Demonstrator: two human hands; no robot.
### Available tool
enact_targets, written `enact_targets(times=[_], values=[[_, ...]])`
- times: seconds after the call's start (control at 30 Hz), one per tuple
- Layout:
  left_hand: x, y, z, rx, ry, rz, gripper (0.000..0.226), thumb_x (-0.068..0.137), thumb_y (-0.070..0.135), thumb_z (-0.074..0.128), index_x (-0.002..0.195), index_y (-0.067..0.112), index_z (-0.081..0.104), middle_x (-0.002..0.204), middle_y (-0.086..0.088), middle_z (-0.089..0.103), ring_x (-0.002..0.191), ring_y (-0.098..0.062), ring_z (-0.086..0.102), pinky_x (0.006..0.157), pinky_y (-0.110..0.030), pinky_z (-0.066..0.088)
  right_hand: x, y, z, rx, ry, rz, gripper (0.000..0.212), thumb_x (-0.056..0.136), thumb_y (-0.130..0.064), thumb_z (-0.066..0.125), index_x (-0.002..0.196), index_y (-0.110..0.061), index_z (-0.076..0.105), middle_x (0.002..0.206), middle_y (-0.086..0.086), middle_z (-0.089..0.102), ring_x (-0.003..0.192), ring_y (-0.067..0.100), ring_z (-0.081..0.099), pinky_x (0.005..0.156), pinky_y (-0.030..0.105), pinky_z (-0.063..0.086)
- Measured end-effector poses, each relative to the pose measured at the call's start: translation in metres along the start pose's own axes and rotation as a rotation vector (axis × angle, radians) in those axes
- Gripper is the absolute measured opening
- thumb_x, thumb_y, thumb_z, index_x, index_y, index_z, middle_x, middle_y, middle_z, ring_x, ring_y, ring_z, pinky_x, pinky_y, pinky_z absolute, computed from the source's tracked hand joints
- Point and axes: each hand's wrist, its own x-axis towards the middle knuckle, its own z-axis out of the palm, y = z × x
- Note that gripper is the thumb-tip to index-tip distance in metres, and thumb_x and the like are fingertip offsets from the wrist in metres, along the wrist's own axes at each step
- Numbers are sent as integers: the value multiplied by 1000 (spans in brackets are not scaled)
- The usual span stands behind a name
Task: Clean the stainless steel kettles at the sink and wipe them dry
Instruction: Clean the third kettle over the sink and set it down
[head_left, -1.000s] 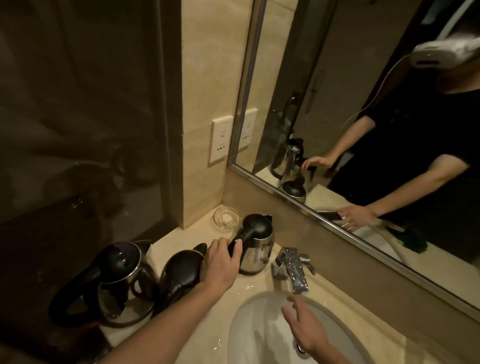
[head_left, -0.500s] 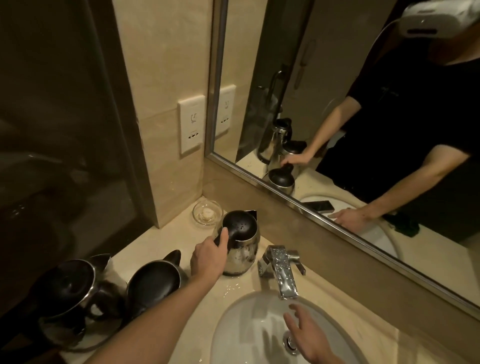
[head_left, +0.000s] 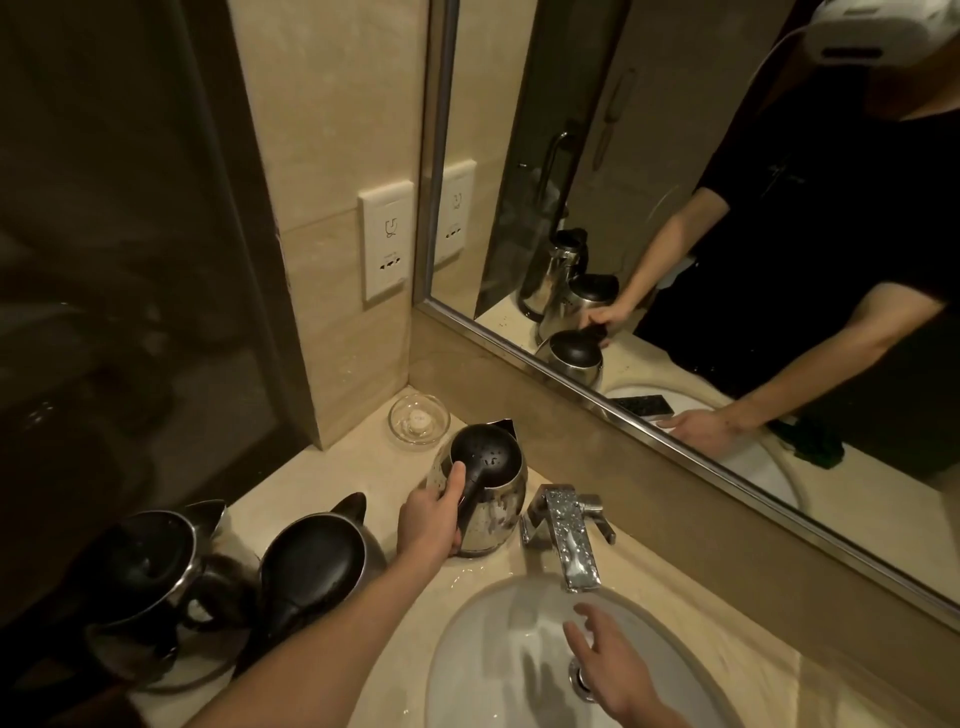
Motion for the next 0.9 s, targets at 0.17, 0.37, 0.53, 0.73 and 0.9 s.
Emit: enact_targets(times=[0.17,0.37,0.53,0.73,0.9], values=[[-19,-3,-5,-43,8,24,64,95,62,45,69,8,64,49,-3,58,40,-12,54,45,-23,47,-10,4,-2,-7,13,-7,41,93,-58,38,127,-38,43,107,-12,58,98,2,55,89,28,42],[-47,-2,-14,-26,-14,67,67,95,66,41,65,10,63,51,-2,59,48,-16,57,61,-31,50,-32,9,-2,-31,48,-39,40,94,-56,38,127,-35,43,103,-10,56,92,0,53,88,28,42],[-75,-4,-30,18,-70,86,63,95,65,40,68,13,63,53,0,60,53,-14,59,64,-29,51,-60,11,-1,-36,83,-41,40,93,-57,38,127,-37,43,126,-13,51,87,-5,50,83,28,39],[-108,-14,-50,30,-142,63,60,94,63,42,73,12,65,55,3,62,54,-11,61,60,-23,48,-83,8,-2,-17,104,-48,44,93,-58,36,129,-34,43,132,-8,51,103,1,52,83,28,38],[-128,-22,-56,31,-200,69,57,96,60,43,72,12,62,55,2,60,53,-11,58,61,-24,47,-97,2,0,-24,113,-26,46,93,-58,32,131,-33,41,129,-7,53,104,9,53,83,30,39]])
